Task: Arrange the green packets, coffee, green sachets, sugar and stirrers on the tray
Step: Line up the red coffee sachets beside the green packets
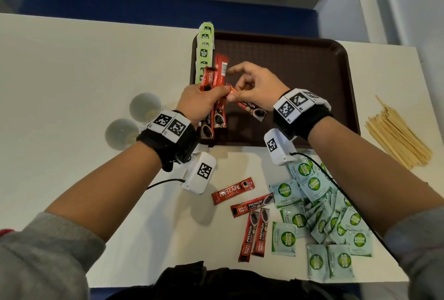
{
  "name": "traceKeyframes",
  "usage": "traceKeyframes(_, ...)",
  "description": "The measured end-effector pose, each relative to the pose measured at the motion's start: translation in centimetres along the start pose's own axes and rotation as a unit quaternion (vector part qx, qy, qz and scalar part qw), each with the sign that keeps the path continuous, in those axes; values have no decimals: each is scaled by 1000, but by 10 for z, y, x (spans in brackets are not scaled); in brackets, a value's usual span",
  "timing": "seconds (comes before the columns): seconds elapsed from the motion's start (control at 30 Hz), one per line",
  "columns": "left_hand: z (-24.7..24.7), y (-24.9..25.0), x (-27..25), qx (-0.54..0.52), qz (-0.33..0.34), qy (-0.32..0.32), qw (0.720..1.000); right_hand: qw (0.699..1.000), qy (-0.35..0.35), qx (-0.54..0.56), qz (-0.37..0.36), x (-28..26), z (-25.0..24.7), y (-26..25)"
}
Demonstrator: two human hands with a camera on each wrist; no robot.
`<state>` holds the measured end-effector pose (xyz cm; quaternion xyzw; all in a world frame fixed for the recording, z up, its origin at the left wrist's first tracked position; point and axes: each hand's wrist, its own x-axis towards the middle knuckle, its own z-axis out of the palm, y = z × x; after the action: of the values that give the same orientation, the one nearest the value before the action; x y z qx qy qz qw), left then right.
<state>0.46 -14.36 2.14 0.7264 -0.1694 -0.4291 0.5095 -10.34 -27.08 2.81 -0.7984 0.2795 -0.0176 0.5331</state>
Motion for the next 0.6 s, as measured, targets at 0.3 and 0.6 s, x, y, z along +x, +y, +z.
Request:
traceKeyframes(0.3,5,-6,11,10,-9,104,994,998,42,26,40,6,-15,27)
traceKeyframes(0.6,6,7,34,63,-3,126,990,980,132,-101,110,59,-21,46)
